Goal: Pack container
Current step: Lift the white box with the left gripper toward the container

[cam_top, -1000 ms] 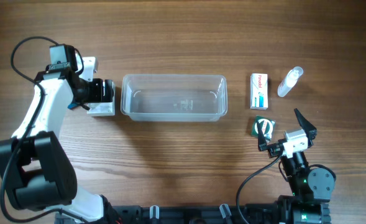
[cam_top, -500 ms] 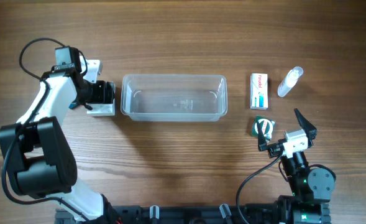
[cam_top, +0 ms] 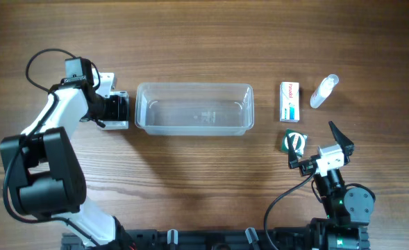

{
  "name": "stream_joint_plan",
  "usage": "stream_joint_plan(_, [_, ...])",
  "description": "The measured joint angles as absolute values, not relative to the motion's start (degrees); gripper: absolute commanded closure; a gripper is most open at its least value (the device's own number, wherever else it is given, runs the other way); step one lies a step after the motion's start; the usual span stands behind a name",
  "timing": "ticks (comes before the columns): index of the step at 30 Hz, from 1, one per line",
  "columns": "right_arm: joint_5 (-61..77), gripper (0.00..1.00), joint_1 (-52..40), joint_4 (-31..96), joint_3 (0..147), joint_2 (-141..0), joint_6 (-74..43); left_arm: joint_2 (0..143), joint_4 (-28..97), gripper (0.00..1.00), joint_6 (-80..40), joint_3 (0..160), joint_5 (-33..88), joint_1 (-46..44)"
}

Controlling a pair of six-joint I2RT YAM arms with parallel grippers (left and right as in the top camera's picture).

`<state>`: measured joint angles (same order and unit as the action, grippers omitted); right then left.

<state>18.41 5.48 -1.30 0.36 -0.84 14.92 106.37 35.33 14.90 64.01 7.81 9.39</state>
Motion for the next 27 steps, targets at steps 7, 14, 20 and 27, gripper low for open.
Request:
stream_joint_plan(7, [18.4,0.00,5.5,-1.3,0.4,-0.8,14.9,107.5,34.4,0.20,14.4,64.0,7.4,9.4])
stream_joint_plan(14, [18.4,0.00,5.5,-1.3,0.4,-0.8,14.9,107.6,34.1,0.23,14.5,64.0,7.4,9.4])
stream_joint_plan(20, [18.4,0.00,5.5,-1.3,0.4,-0.8,14.9,106.8,34.3,0.27,14.0,64.0,7.4,9.4])
stream_joint_plan(27, [18.4,0.00,5.5,-1.3,0.4,-0.8,14.9,98.4,36.5,0.29,13.0,64.3,7.4,9.4])
